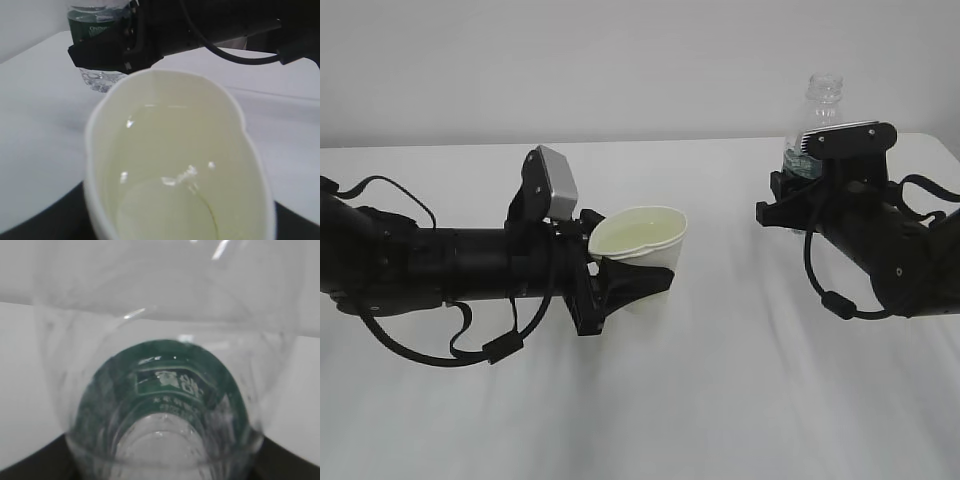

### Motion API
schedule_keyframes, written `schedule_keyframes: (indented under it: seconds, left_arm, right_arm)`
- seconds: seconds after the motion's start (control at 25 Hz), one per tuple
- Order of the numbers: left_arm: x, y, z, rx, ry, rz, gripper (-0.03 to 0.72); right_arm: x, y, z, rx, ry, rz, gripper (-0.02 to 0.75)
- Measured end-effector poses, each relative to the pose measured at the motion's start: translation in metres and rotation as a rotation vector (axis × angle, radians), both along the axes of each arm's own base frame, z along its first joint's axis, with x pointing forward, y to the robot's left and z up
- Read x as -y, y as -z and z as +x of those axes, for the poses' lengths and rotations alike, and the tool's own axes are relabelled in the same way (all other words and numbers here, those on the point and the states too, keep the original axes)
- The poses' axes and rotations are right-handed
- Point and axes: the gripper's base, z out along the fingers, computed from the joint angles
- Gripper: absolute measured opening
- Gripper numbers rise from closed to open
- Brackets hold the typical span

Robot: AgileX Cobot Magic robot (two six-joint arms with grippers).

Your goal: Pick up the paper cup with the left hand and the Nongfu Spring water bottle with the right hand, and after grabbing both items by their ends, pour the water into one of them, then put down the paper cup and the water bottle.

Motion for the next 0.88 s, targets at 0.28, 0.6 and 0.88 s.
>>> schedule_keyframes:
  seconds: [0.28, 0.6, 0.88]
  left_arm:
    - [-0.001, -0.002, 0.005, -0.015, -0.064, -0.029, 0.414]
    - [-0.006, 0.0, 0.015, -0.05, -0.199, -0.021, 0.414]
    - [-0.015, -0.002, 0.024, -0.045, -0.286, -0.041, 0.414]
  right_arm:
    - [0.0, 0.0, 0.0, 0.0, 0.0, 0.002, 0.407]
    - [0.0, 0.001, 0.0, -0.002, 0.0, 0.001, 0.407]
    - [0.0, 0.001, 0.0, -0.002, 0.0, 0.001, 0.407]
